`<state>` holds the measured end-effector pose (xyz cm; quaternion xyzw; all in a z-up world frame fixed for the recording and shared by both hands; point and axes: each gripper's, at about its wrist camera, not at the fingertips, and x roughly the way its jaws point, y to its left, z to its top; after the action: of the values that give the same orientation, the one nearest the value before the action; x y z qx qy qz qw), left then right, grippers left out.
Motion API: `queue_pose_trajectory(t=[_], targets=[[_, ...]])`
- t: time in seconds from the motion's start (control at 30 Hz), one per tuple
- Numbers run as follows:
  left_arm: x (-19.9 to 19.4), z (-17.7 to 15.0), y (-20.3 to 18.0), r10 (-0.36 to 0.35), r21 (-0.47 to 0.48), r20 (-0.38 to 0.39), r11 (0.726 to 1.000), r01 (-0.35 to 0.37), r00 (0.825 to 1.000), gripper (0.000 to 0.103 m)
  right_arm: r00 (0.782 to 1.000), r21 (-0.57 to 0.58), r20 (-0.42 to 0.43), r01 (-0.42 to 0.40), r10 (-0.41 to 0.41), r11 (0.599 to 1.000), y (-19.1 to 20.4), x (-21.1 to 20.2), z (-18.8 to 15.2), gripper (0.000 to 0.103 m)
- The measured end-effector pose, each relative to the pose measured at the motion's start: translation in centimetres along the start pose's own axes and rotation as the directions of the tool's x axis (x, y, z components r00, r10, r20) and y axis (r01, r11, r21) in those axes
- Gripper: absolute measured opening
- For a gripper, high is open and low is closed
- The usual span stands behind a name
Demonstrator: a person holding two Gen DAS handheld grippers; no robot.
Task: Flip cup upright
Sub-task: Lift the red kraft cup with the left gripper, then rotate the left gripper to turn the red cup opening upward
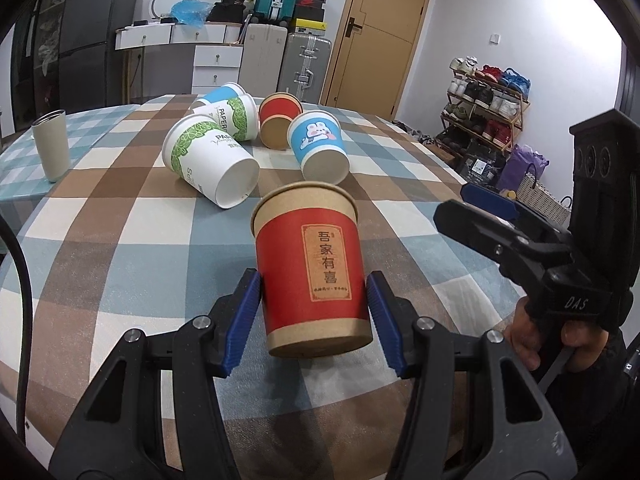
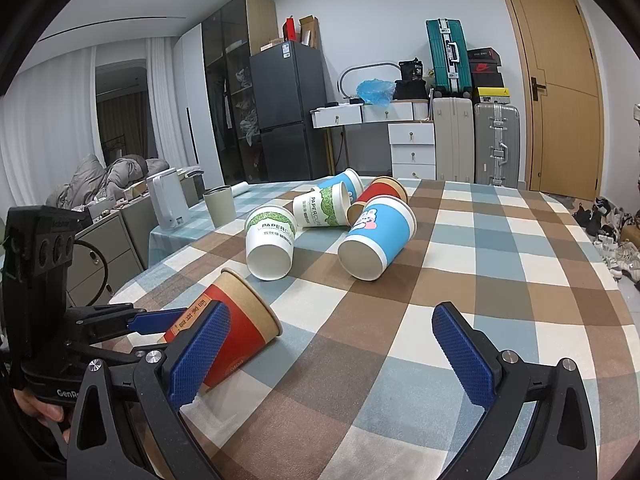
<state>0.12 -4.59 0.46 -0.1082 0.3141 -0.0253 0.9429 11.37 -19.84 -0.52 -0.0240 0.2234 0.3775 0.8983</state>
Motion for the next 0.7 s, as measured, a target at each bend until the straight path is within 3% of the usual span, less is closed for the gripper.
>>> queue_pose_trajectory(t=[0.47, 0.63, 0.7], targets=[[-0.07, -0.21, -0.18, -0.006, 0.004, 0.001, 1.0, 0.006, 1.0, 0.053, 1.0, 0.0, 0.0, 0.0, 0.0, 1.0, 0.0, 0.02, -0.01, 0.103], [-0.24, 0.07, 0.0, -0.017, 0.007, -0.005, 1.0, 0.017, 1.0, 0.066, 1.0, 0.005, -0.003, -0.003, 0.003, 1.0, -0.02, 0.04, -0.01, 0.103], [-0.65, 0.36, 0.14, -0.016, 0.015, 0.016, 1.0, 0.016, 1.0, 0.078, 1.0, 0.014, -0.008, -0.004, 0.004, 1.0, -0.13, 0.08, -0.05, 0.103]])
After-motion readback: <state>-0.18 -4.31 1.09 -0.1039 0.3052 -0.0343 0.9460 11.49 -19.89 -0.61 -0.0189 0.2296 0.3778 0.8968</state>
